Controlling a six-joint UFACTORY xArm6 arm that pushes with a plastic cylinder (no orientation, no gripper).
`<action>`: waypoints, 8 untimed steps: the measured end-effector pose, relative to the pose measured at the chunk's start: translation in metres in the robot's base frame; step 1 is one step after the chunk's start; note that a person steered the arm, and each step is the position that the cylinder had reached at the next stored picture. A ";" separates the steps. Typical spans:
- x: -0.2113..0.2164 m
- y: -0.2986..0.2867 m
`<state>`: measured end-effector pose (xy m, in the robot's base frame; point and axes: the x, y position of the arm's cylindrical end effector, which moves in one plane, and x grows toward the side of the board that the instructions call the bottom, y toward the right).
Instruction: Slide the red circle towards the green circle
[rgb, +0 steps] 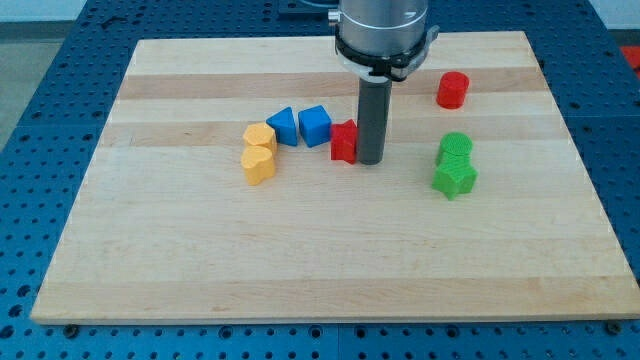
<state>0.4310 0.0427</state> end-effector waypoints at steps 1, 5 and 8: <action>-0.003 0.003; -0.046 0.065; -0.069 0.165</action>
<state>0.3620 0.2074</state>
